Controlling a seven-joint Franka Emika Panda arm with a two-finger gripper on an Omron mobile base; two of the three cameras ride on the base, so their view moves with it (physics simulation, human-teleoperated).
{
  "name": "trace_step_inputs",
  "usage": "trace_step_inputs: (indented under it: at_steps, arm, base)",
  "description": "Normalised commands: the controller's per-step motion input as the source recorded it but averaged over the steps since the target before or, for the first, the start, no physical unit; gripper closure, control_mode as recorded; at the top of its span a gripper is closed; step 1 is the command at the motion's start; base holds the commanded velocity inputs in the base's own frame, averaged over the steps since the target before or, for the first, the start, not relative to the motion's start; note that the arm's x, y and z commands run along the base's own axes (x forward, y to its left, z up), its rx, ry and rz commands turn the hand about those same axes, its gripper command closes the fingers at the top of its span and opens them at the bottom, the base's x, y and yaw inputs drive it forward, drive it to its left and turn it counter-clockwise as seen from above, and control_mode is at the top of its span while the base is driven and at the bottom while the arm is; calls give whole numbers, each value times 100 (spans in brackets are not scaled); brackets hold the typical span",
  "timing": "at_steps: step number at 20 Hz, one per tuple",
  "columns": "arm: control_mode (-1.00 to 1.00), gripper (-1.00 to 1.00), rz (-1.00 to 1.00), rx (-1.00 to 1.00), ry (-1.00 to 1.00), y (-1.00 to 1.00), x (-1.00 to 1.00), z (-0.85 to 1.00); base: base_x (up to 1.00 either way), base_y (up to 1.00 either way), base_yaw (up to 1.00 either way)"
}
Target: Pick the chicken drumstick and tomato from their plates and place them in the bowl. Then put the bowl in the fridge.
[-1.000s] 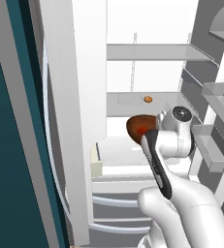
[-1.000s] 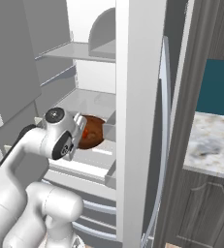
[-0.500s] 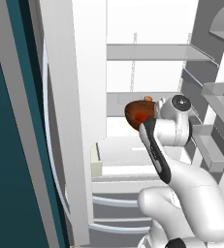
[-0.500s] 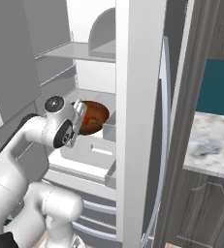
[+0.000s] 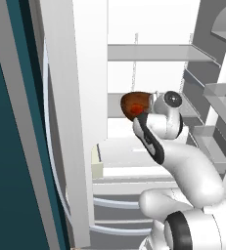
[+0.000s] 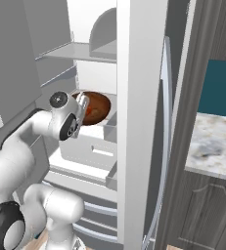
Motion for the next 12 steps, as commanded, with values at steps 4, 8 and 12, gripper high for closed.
trace_step_inputs:
  at_steps: [4,8,12]
  arm:
    - [-100,100,0,-1,0,4,64,0]
    - [-100,100,0,-8,8,0,60,0]
    - [-100,100,0,-15,13,-1,52,-2]
  base:
    - [0,0,0]
    - [0,0,0]
    - [0,0,0]
